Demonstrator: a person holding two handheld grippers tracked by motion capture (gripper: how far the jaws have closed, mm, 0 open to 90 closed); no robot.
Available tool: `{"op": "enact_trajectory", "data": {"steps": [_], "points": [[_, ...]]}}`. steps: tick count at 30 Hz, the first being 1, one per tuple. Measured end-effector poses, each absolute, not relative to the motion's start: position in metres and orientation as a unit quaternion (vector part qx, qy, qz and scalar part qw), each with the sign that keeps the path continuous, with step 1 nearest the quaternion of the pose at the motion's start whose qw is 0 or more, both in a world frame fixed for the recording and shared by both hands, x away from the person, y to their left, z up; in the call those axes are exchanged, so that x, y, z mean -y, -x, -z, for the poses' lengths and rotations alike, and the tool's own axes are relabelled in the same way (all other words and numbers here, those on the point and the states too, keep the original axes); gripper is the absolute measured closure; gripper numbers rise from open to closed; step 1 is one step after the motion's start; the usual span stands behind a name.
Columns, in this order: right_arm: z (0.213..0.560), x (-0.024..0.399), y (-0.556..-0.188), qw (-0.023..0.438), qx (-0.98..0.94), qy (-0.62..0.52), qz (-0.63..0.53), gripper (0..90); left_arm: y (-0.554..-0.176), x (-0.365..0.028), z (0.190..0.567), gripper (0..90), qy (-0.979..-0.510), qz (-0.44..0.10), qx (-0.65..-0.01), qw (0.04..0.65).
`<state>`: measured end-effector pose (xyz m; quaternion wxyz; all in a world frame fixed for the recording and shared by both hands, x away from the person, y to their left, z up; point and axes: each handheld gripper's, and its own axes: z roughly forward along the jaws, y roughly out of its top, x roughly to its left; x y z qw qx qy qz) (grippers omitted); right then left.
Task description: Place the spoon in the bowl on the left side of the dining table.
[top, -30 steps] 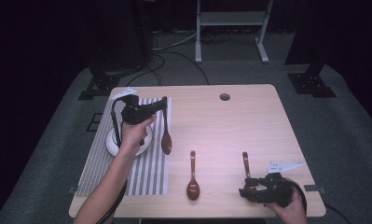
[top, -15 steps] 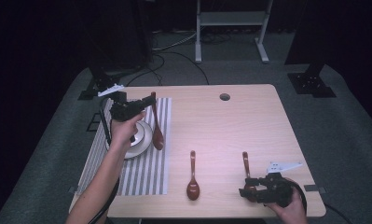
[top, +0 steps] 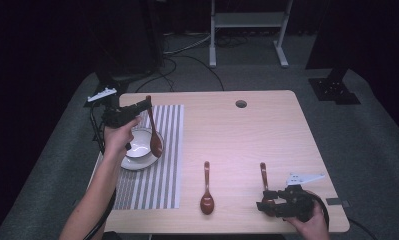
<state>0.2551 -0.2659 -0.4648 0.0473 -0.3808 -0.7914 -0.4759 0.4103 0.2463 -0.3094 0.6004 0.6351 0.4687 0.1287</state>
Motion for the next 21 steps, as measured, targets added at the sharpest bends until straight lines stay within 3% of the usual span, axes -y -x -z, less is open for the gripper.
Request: {"op": "enact_trajectory", "data": {"steps": [21], "points": [[0.465,0.267,-0.256,0.047,0.788,0.384,0.479,34.8,-0.415,-0.282,0.309,84.4,-0.607,-0.158,-0.51,0.588]]}}
